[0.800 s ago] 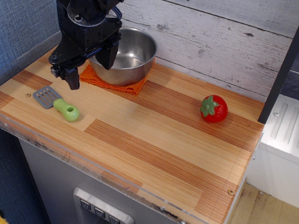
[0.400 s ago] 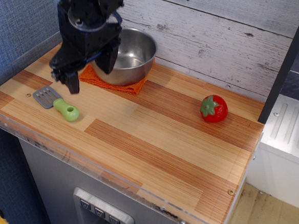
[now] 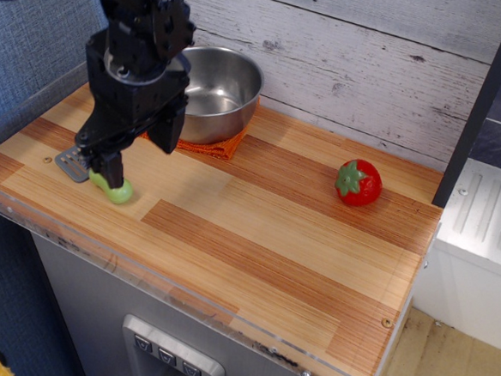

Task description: Place the spatula between the metal pot and the strawberry.

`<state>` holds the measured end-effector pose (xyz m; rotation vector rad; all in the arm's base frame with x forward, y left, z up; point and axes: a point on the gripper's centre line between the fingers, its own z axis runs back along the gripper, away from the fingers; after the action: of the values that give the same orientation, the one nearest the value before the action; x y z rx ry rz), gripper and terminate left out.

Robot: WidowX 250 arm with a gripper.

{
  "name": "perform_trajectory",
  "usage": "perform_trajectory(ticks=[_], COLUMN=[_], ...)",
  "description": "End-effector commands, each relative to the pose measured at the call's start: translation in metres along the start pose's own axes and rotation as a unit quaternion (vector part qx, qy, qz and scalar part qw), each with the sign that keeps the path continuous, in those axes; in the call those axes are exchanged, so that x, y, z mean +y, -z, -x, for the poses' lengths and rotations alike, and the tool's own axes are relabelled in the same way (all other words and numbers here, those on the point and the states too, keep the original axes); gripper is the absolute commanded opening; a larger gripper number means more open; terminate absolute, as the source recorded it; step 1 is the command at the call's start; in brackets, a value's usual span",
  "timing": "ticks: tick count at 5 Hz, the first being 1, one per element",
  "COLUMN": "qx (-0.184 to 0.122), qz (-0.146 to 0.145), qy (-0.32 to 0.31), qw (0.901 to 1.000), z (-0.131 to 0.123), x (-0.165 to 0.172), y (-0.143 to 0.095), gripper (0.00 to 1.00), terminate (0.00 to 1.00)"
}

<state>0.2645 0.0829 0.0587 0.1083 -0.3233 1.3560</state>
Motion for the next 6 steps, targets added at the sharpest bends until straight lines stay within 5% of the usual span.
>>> perform_trajectory(ticks=[1,5,6], qx=[0.002,0.023,0.02], qz=[-0.007,-0.023,-0.02], qy=[-0.005,0.02,0.022], qw=[1.0,0.9993,0.9994], z=[-0.011,-0.005,-0.007], x=[0.007,0.01,0.012], y=[0.016,0.051,0.051], gripper=[1.0,1.0,0.0], terminate=[0.0,0.0,0.0])
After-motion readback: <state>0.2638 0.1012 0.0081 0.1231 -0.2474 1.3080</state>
